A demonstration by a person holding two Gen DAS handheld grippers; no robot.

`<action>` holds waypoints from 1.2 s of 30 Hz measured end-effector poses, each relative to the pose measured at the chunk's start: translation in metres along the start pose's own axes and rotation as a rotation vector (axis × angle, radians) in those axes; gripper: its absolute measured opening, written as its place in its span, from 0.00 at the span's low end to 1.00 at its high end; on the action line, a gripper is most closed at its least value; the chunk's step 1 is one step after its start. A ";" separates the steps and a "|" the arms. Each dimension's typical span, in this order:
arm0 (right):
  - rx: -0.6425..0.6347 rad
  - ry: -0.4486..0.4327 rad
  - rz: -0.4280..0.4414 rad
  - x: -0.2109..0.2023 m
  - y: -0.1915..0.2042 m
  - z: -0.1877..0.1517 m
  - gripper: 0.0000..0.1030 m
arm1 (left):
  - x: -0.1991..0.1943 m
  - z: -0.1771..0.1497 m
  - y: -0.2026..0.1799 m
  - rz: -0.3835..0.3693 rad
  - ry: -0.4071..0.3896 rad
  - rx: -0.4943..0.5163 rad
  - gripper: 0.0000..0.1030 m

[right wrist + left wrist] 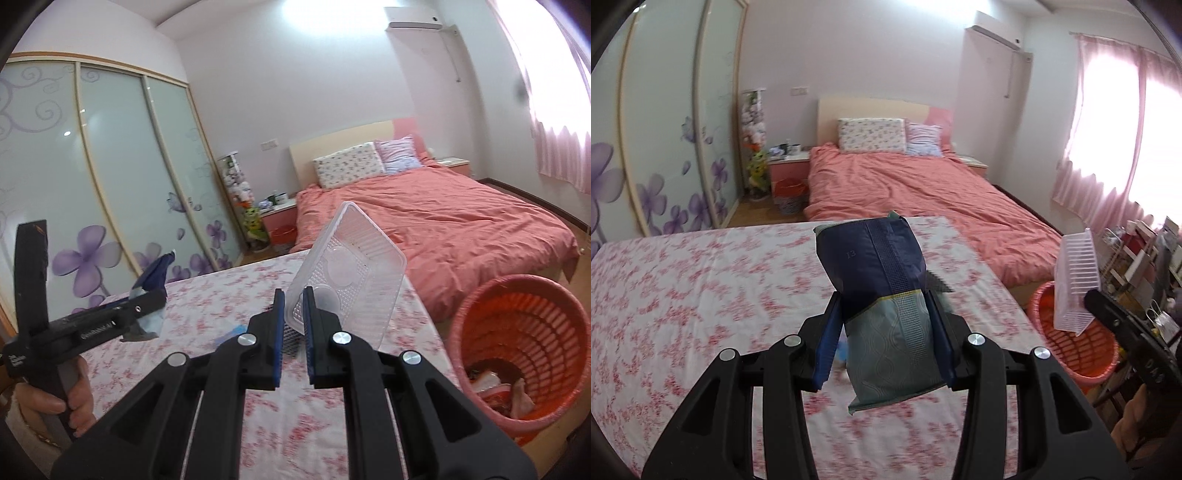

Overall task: Collect trash
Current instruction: 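Carry the pouch and clear container over the orange basket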

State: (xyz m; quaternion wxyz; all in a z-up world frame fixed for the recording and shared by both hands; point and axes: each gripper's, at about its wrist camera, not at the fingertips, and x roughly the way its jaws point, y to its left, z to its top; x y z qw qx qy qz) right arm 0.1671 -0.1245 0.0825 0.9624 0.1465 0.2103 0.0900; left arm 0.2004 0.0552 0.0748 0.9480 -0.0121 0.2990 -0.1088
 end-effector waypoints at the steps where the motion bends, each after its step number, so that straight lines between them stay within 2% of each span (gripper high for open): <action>1: 0.003 -0.002 -0.006 -0.002 -0.004 -0.001 0.10 | 0.001 0.001 -0.005 -0.010 -0.002 0.008 0.44; 16: 0.088 -0.006 -0.113 -0.026 -0.068 -0.014 0.10 | 0.018 -0.002 -0.065 -0.121 0.013 0.087 0.44; 36: 0.180 -0.040 -0.238 -0.045 -0.166 -0.028 0.10 | 0.052 -0.023 -0.168 -0.340 0.070 0.181 0.44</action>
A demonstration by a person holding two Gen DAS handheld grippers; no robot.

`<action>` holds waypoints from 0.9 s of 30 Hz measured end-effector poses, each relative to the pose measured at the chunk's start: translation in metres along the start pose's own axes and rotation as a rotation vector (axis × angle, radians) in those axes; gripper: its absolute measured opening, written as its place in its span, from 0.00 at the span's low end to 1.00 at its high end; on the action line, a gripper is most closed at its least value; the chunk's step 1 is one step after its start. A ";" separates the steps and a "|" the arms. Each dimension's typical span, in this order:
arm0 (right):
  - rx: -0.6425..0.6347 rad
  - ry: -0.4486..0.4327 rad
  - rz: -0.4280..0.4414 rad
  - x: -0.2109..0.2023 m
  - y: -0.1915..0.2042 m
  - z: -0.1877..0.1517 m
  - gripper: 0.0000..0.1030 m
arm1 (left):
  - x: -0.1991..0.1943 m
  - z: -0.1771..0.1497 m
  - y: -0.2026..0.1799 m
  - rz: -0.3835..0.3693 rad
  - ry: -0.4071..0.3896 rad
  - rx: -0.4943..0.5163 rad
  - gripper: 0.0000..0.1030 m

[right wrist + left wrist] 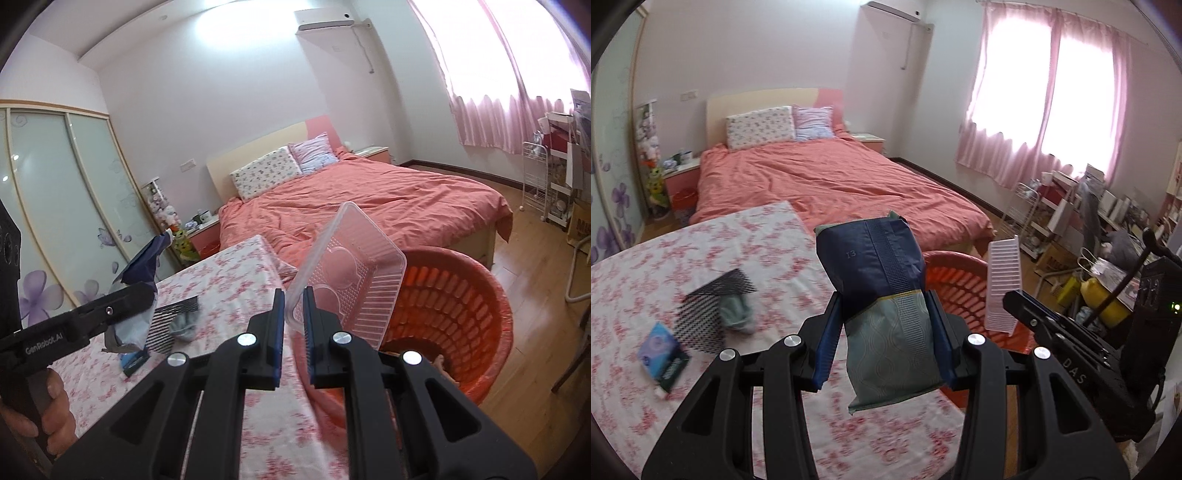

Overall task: Collect trash
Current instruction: 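Carry the pouch and clear container over the orange basket, then open both grippers to drop the items into the basket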

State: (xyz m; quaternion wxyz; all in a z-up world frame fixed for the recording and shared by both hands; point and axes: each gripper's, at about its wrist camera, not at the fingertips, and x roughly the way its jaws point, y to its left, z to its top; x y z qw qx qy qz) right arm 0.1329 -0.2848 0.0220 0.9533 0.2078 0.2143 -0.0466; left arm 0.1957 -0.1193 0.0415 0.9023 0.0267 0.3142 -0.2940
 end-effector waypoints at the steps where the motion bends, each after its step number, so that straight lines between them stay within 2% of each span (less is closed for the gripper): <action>1: 0.007 0.000 -0.006 0.001 -0.007 0.000 0.10 | 0.003 0.000 -0.003 -0.008 0.003 0.003 0.44; 12: 0.060 0.002 -0.043 0.012 -0.049 -0.002 0.10 | 0.053 -0.005 -0.042 -0.093 0.070 0.043 0.44; 21: 0.096 0.006 -0.051 0.032 -0.077 0.005 0.13 | 0.090 -0.009 -0.060 -0.117 0.132 0.052 0.44; 24: 0.125 0.012 -0.038 0.038 -0.086 0.007 0.14 | 0.100 -0.012 -0.064 -0.113 0.157 0.048 0.49; 25: 0.143 0.018 -0.035 0.041 -0.090 0.007 0.17 | 0.103 -0.014 -0.064 -0.106 0.167 0.046 0.53; 27: 0.149 0.017 -0.044 0.043 -0.095 0.008 0.22 | 0.106 -0.016 -0.065 -0.104 0.178 0.042 0.56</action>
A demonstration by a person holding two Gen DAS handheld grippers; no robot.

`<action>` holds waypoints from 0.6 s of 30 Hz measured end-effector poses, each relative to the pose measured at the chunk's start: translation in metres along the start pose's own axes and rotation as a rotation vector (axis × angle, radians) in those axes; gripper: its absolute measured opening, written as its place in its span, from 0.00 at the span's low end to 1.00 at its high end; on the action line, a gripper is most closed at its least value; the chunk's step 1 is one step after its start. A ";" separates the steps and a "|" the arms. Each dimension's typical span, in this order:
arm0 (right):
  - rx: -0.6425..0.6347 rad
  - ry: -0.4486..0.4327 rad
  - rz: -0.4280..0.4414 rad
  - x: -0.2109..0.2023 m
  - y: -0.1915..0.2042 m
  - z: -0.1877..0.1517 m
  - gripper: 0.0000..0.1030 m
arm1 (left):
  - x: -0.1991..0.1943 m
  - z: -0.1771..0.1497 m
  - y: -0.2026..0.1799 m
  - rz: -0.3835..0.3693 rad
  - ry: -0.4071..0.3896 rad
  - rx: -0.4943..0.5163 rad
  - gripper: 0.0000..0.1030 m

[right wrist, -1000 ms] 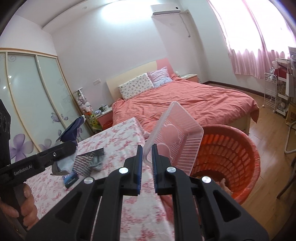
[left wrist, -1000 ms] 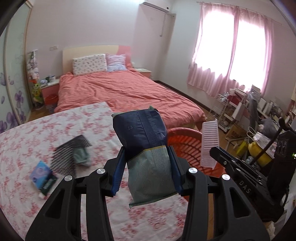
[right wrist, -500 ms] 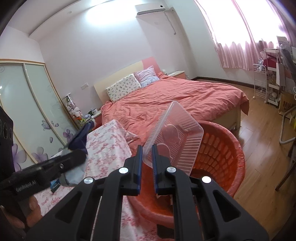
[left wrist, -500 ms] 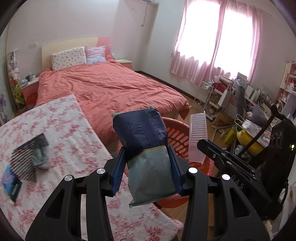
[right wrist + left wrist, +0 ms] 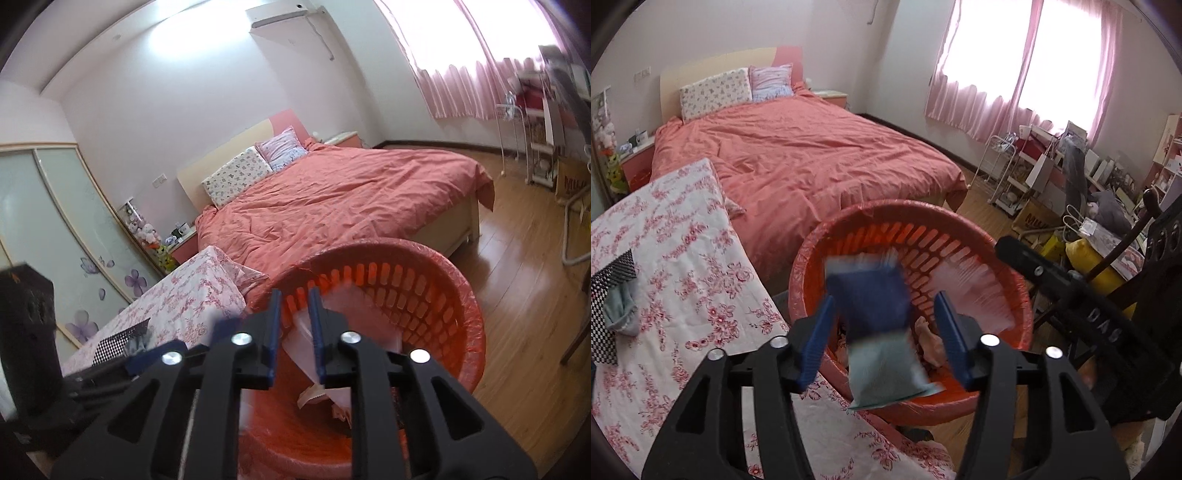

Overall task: Collect trash
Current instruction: 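Open both grippers to drop the items into the basket, then move both grippers back to the bed toward the blue tissue pack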

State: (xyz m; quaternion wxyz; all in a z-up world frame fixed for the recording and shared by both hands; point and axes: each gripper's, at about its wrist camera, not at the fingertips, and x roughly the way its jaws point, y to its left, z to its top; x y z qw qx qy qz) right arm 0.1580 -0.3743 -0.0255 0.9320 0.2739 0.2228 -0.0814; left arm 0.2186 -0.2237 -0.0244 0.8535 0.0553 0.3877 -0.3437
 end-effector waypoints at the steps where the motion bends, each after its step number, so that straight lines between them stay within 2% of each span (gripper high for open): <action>1: -0.001 -0.001 -0.009 0.000 -0.002 0.000 0.24 | 0.002 -0.001 0.001 0.005 0.009 -0.001 0.58; 5: 0.000 -0.002 -0.043 -0.003 -0.005 -0.005 0.31 | -0.001 -0.007 0.008 0.039 0.023 -0.012 0.61; 10: -0.003 0.004 -0.066 -0.006 -0.004 -0.009 0.35 | -0.015 -0.017 0.026 0.105 0.024 -0.013 0.63; 18: -0.081 0.031 -0.061 -0.004 0.036 -0.020 0.38 | -0.057 -0.038 0.073 0.229 -0.008 -0.038 0.64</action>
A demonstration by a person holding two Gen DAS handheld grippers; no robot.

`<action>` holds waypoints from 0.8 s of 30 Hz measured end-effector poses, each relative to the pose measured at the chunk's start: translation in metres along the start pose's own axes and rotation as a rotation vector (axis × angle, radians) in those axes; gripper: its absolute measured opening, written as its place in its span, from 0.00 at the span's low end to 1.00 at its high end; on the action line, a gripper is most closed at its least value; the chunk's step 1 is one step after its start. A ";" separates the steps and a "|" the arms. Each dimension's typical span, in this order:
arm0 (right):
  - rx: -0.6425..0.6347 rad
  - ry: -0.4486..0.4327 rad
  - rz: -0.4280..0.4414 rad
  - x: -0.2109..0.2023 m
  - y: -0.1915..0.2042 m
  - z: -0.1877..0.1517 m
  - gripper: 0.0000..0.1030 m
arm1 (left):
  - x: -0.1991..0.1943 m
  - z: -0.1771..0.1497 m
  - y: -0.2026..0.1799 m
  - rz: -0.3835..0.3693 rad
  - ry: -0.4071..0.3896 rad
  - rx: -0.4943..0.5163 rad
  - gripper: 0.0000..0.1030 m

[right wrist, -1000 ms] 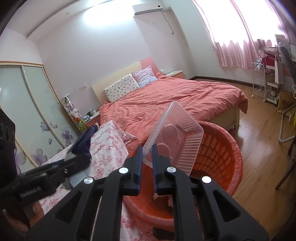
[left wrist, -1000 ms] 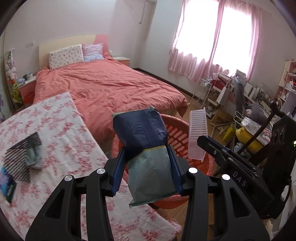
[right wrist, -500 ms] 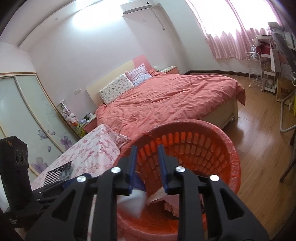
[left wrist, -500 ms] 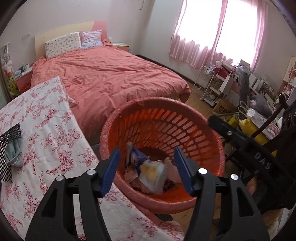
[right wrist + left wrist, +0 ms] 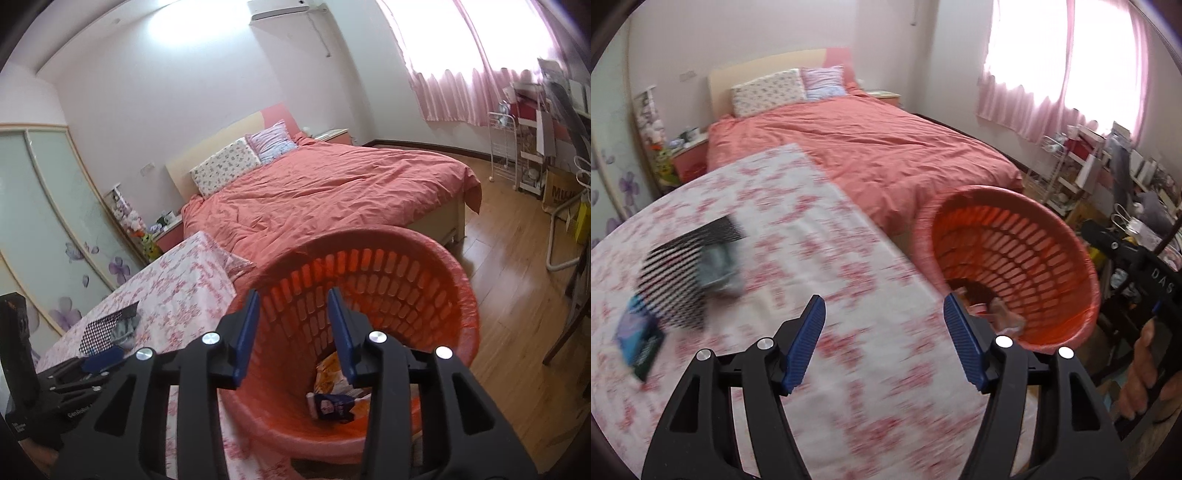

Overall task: Collect trash
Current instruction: 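Move both grippers back to the bed toward the blue tissue pack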

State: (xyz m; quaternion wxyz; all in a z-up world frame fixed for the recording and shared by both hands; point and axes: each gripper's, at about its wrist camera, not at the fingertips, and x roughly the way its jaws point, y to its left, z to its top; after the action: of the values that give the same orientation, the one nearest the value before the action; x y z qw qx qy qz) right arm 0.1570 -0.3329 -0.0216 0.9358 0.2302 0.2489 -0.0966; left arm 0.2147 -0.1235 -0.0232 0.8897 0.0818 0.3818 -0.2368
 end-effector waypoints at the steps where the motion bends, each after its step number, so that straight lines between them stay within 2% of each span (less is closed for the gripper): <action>1: -0.011 0.003 0.004 0.000 0.007 -0.001 0.39 | -0.002 -0.002 0.005 0.009 -0.001 -0.006 0.64; 7: -0.082 0.023 0.012 0.000 0.048 -0.009 0.45 | -0.027 -0.018 0.064 0.101 -0.011 -0.068 0.64; 17: -0.216 0.085 0.033 0.009 0.132 -0.038 0.53 | -0.049 -0.048 0.185 0.290 -0.007 -0.251 0.67; 20: -0.258 0.099 0.051 0.011 0.153 -0.046 0.54 | -0.041 -0.048 0.203 0.307 0.010 -0.279 0.67; 24: -0.291 0.119 0.068 0.014 0.171 -0.054 0.54 | -0.029 -0.045 0.214 0.289 0.030 -0.299 0.67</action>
State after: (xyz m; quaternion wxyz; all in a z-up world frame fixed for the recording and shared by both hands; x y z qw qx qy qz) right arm 0.1967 -0.1580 -0.0045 0.9456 0.1058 0.3073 -0.0139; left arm 0.2722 0.0890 -0.0408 0.9109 0.0065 0.4099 -0.0461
